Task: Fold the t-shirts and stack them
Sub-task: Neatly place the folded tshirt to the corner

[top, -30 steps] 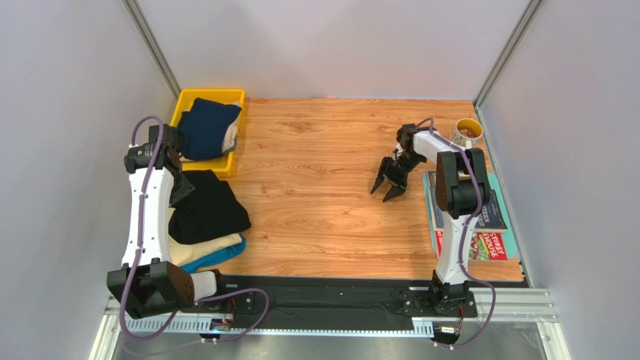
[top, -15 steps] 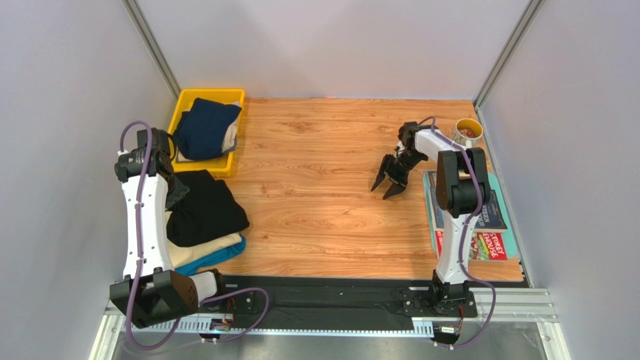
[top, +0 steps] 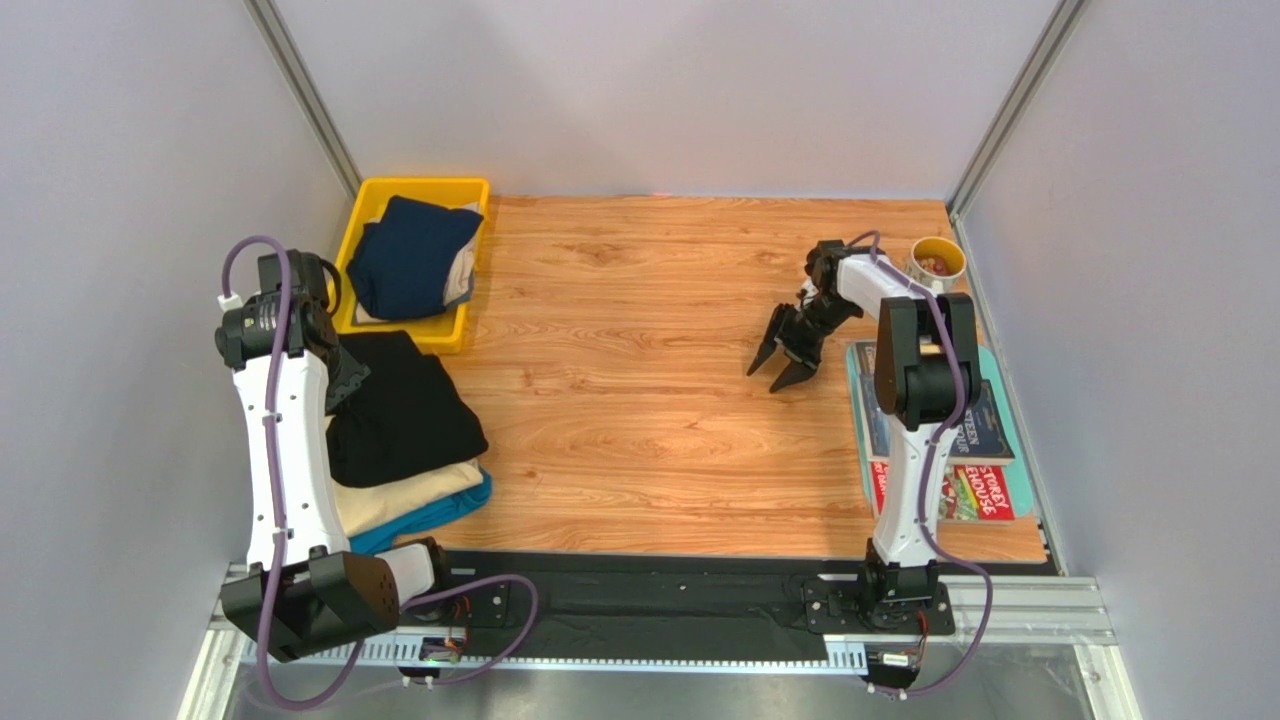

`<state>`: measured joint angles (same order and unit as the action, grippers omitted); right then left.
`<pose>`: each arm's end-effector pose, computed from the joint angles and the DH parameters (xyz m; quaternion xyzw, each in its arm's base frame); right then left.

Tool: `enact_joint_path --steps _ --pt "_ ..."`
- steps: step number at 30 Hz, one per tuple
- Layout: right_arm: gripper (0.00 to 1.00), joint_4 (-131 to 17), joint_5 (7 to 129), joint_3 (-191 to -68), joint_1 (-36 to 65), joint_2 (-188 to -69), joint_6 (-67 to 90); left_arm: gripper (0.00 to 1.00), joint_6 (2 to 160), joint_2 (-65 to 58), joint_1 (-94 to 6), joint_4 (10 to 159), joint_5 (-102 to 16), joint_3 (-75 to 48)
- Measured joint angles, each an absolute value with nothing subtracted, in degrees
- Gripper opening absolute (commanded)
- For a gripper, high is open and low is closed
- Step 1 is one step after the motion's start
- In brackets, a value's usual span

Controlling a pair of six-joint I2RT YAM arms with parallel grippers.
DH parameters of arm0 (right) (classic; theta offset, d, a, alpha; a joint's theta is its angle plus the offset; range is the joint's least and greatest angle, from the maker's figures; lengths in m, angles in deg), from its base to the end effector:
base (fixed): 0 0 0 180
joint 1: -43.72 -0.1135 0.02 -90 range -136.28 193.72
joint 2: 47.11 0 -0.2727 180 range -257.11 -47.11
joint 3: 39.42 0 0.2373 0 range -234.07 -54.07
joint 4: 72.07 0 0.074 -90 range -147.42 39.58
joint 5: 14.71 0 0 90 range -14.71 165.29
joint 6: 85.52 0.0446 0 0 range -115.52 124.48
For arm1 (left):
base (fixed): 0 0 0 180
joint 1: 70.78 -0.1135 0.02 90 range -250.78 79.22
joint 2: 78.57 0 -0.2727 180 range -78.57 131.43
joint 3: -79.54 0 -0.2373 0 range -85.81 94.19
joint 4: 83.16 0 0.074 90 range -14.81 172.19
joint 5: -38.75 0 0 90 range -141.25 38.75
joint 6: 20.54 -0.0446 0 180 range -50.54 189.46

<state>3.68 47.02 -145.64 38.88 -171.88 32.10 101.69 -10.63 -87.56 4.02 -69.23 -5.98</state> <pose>0.3888 0.0541 0.1491 -0.2004 -0.9481 -0.2241 0.1031 0.1652 0.0642 0.3657 -0.4302 0.8662 0.1243 0.2217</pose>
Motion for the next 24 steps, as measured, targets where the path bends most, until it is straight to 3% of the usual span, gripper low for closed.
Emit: enact_joint_path --steps 4,5,6,8,10,24 --pt "0.52 3.75 46.67 -145.64 39.84 -172.32 32.12 0.06 101.60 -12.20 -87.67 4.17 -69.29 -8.67" --pt "0.52 3.79 46.58 -145.64 40.03 -172.49 32.16 0.15 101.60 -12.53 -87.71 4.06 -69.27 -9.13" --pt "0.51 3.90 46.25 -145.64 40.14 -172.62 32.30 0.17 101.56 -12.84 -87.80 3.93 -69.29 -9.41" --pt "0.51 4.18 46.03 -145.83 40.14 -172.80 32.34 0.31 101.47 -13.19 -88.02 3.91 -69.33 -9.48" --pt "0.51 4.25 45.79 -146.18 40.14 -173.08 32.36 0.39 101.32 -13.25 -88.17 3.98 -69.33 -9.48" --pt "0.51 4.36 45.14 -146.73 40.27 -173.56 32.58 0.42 101.36 -12.90 -88.30 4.19 -70.54 -9.45"
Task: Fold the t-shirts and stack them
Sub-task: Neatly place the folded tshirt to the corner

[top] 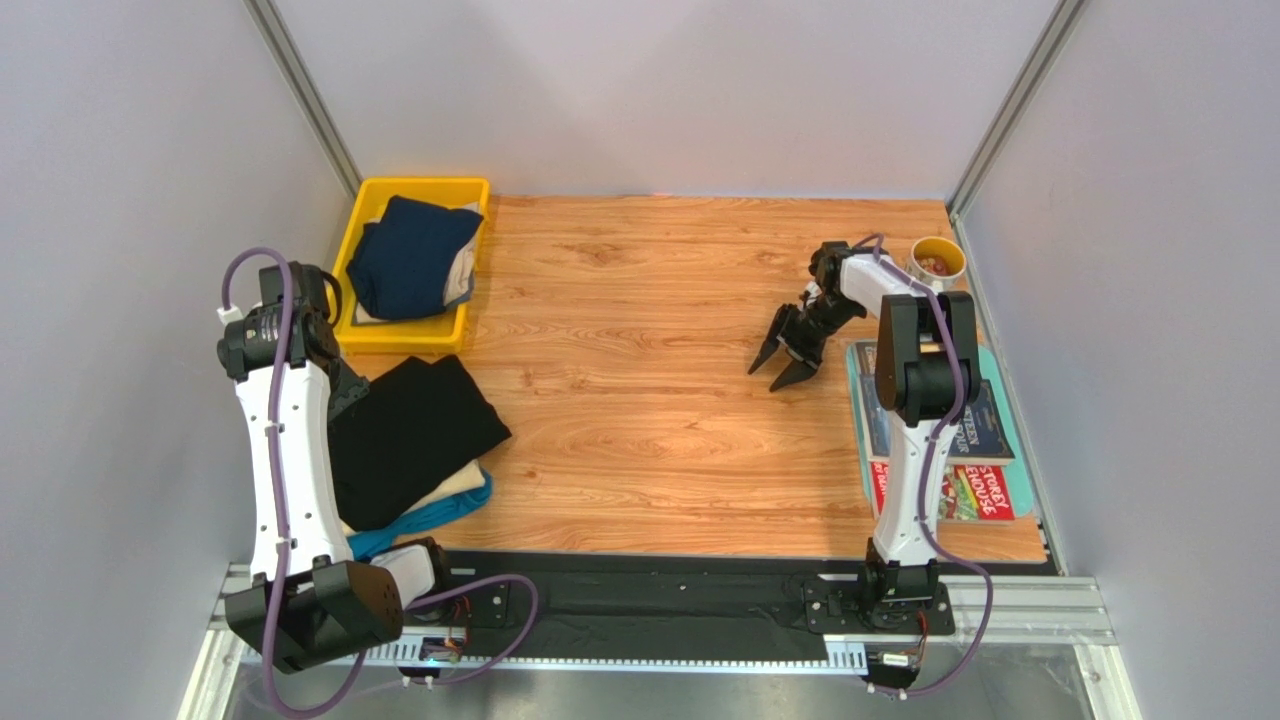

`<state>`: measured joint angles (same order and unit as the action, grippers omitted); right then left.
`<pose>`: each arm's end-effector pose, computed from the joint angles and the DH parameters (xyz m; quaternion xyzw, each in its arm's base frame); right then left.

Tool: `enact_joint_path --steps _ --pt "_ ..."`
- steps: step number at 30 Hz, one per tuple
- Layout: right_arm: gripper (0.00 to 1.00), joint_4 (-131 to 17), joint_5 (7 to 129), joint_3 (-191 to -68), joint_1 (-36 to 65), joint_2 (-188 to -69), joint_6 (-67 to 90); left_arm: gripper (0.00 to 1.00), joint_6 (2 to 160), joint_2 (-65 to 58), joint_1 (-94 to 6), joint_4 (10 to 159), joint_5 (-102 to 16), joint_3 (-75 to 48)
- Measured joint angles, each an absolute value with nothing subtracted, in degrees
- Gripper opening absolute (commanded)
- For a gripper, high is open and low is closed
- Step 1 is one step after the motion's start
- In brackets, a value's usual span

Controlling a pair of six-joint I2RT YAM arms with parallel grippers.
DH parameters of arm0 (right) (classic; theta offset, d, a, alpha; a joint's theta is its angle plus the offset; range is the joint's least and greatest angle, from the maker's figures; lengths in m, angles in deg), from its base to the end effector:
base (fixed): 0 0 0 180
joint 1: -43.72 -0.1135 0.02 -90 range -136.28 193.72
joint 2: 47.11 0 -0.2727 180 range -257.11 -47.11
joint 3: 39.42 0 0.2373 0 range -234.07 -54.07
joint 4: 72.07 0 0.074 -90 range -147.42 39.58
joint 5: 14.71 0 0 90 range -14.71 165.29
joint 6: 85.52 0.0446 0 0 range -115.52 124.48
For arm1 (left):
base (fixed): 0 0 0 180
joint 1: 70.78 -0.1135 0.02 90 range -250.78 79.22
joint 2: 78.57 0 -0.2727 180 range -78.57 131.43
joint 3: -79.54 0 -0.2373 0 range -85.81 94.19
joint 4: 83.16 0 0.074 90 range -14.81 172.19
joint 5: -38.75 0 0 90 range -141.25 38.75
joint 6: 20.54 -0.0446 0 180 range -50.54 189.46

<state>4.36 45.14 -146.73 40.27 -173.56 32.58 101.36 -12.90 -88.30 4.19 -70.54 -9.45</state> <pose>0.3932 0.0461 0.1430 -0.2182 -0.9395 -0.2372 0.1158 0.1547 0.0643 0.3564 -0.4340 0.8643 0.1387 0.2130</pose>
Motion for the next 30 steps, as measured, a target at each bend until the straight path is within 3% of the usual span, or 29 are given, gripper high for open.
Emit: enact_joint_path --steps 13,24,30 --pt "0.52 4.27 45.16 -146.71 40.43 -173.56 32.54 0.38 101.78 -7.22 -87.69 4.68 -65.40 -6.72" --pt "0.52 2.09 44.44 -142.10 40.43 -170.96 32.49 0.36 102.91 11.18 -72.85 5.55 -61.86 -5.96" --pt "0.52 1.89 44.09 -141.11 40.45 -170.52 32.47 0.34 104.16 14.81 -70.68 7.82 -56.00 -7.95"
